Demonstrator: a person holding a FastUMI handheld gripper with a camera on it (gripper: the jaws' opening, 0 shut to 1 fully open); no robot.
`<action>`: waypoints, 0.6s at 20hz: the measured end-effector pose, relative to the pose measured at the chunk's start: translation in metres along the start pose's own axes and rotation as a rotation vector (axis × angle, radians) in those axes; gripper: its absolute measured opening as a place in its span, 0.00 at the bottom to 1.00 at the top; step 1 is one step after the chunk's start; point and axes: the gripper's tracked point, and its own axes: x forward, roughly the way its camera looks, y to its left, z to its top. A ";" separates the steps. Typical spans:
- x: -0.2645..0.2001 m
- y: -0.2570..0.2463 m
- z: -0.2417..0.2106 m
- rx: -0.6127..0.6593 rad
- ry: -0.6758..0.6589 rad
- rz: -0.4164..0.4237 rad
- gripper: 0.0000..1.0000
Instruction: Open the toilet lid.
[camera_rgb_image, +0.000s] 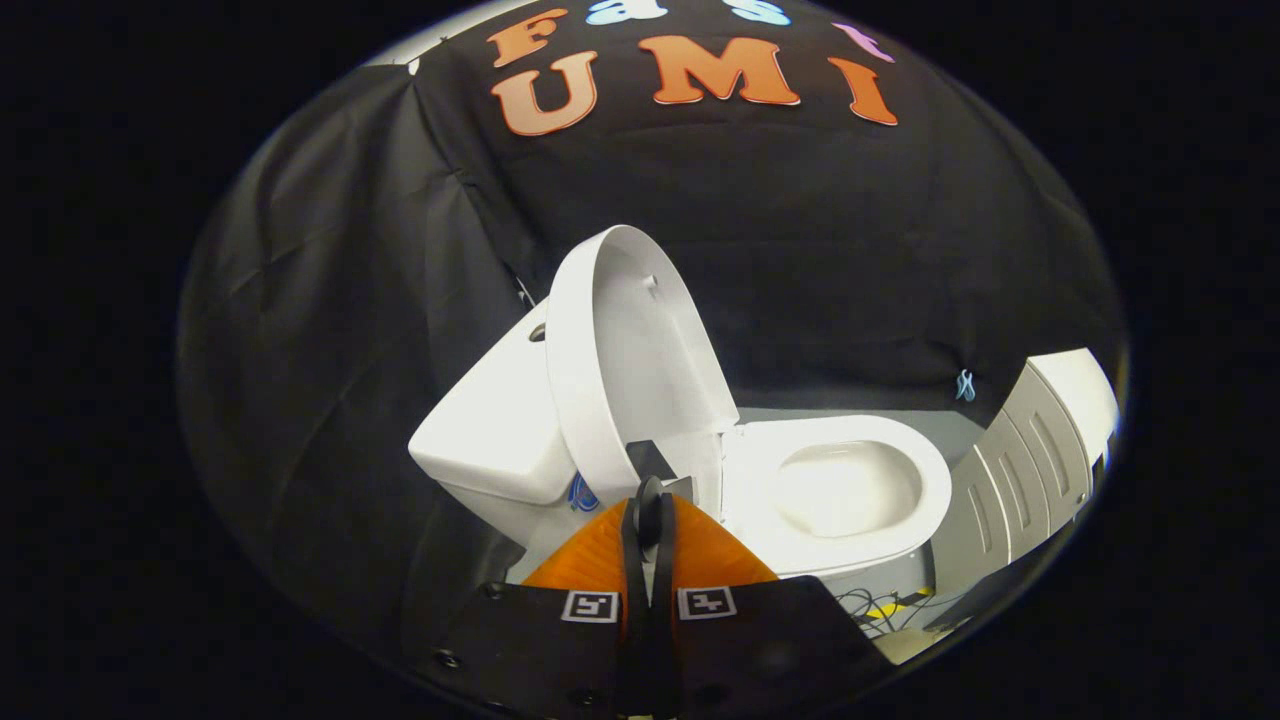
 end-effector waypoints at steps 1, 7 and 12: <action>0.004 0.003 0.000 -0.031 -0.001 -0.015 0.08; 0.000 0.018 0.003 -0.063 -0.024 0.008 0.26; -0.033 0.000 0.054 -0.072 -0.183 -0.055 0.86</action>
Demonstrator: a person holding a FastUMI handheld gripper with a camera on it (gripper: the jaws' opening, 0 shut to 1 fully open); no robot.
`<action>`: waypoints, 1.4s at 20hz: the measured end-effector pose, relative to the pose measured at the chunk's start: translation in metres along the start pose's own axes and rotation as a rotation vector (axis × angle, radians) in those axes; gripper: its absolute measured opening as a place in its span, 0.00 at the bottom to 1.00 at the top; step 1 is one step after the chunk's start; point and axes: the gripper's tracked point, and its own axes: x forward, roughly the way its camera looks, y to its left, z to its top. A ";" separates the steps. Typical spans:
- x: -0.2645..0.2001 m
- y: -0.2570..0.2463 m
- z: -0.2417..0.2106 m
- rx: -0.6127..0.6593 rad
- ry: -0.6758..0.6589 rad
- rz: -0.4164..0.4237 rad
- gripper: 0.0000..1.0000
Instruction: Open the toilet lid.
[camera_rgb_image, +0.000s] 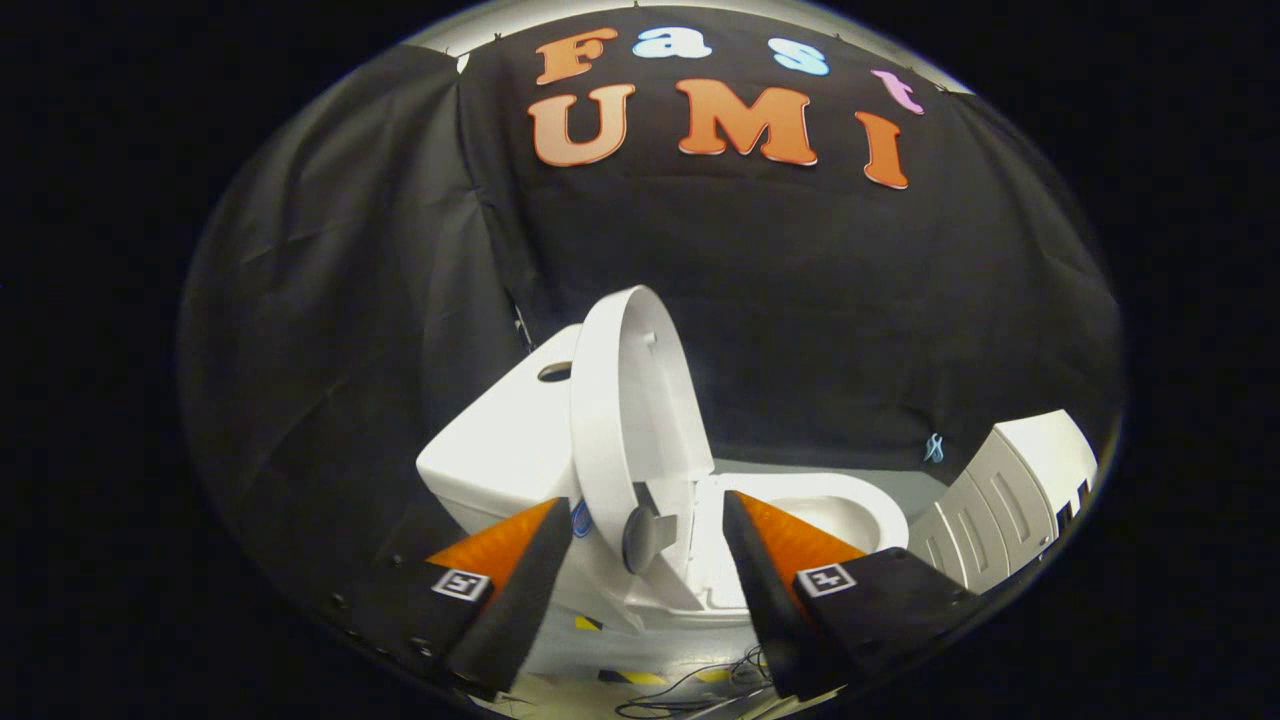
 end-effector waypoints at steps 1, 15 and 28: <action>-0.007 -0.006 0.014 0.013 -0.034 -0.005 1.00; -0.110 -0.139 0.147 0.087 -0.265 -0.038 0.99; -0.159 -0.277 0.168 0.081 -0.381 -0.094 0.99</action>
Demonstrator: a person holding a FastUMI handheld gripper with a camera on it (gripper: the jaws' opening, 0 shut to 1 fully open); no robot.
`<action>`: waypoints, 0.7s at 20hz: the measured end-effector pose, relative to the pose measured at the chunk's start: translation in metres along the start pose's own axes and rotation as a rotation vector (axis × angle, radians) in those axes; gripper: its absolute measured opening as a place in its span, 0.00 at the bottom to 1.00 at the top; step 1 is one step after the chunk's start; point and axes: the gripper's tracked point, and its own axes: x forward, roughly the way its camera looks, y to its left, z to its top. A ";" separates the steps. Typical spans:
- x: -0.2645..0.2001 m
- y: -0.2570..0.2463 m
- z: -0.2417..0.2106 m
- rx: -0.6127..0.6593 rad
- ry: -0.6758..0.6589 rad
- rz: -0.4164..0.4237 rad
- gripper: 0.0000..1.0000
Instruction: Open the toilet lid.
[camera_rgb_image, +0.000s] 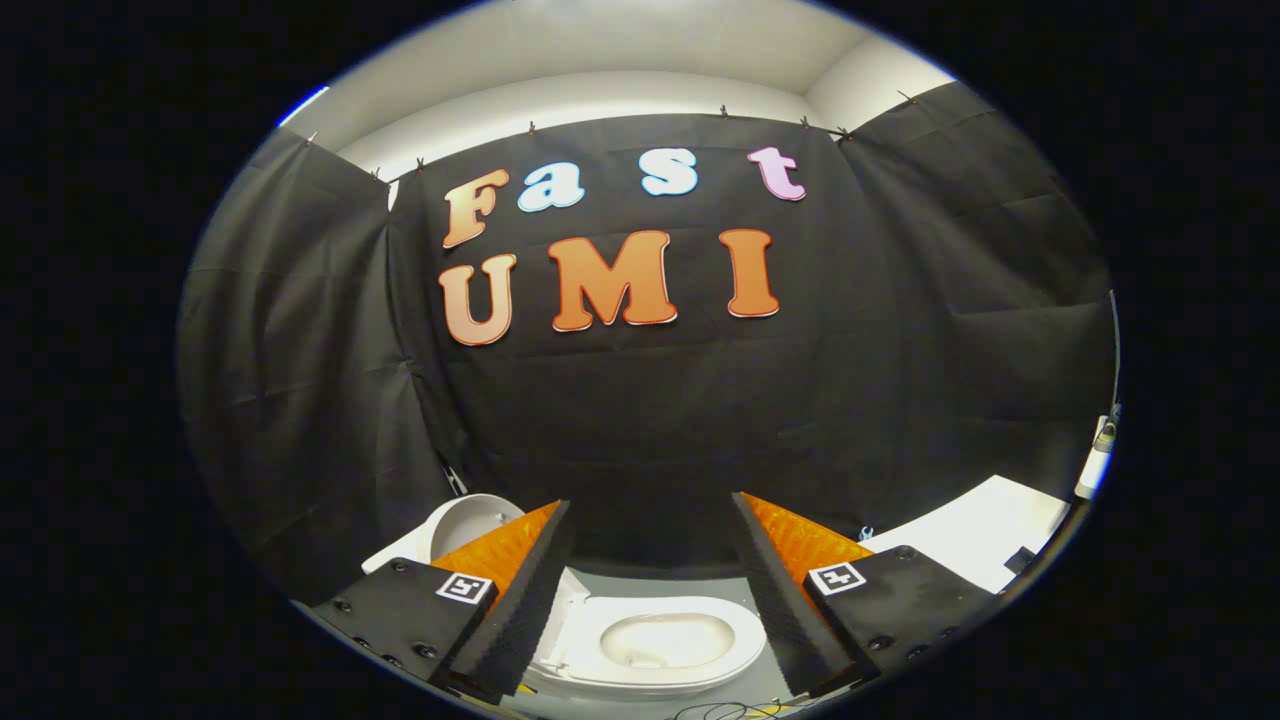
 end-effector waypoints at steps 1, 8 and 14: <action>-0.002 -0.011 0.001 0.010 -0.004 -0.003 0.99; -0.003 -0.063 0.013 0.099 -0.033 -0.018 0.98; -0.013 -0.076 0.018 0.004 -0.045 -0.016 0.98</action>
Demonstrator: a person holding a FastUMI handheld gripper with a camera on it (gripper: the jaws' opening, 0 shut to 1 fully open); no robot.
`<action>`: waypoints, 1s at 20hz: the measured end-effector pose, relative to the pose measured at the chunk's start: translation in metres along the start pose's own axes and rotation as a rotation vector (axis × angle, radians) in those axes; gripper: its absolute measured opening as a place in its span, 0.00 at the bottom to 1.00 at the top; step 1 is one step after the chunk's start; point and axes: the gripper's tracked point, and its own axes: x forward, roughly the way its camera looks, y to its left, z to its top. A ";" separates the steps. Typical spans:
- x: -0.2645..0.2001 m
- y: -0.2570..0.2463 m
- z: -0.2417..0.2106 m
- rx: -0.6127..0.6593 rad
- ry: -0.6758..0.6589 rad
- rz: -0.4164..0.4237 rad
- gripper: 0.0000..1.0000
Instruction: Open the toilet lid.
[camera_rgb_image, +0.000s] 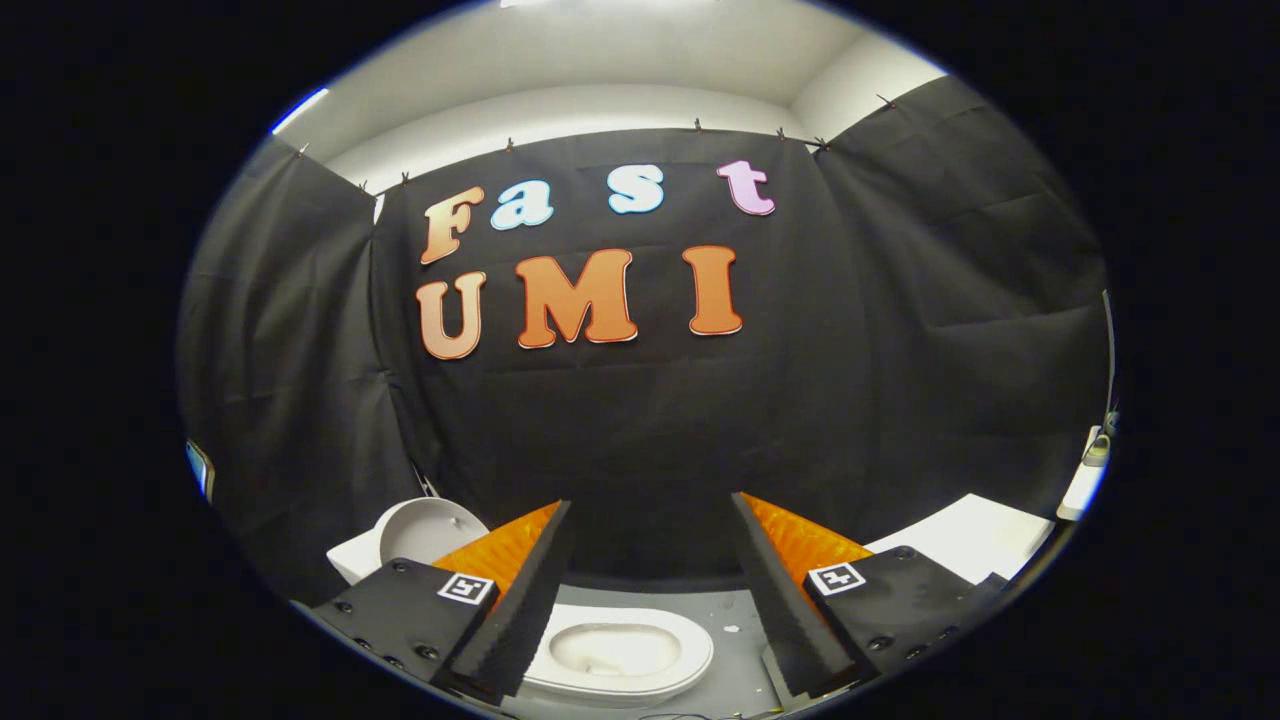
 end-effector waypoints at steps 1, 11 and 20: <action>0.000 -0.004 0.000 0.009 0.006 -0.002 0.98; -0.003 -0.018 0.011 0.048 -0.010 -0.014 0.98; -0.003 -0.024 0.012 0.075 -0.008 -0.022 0.98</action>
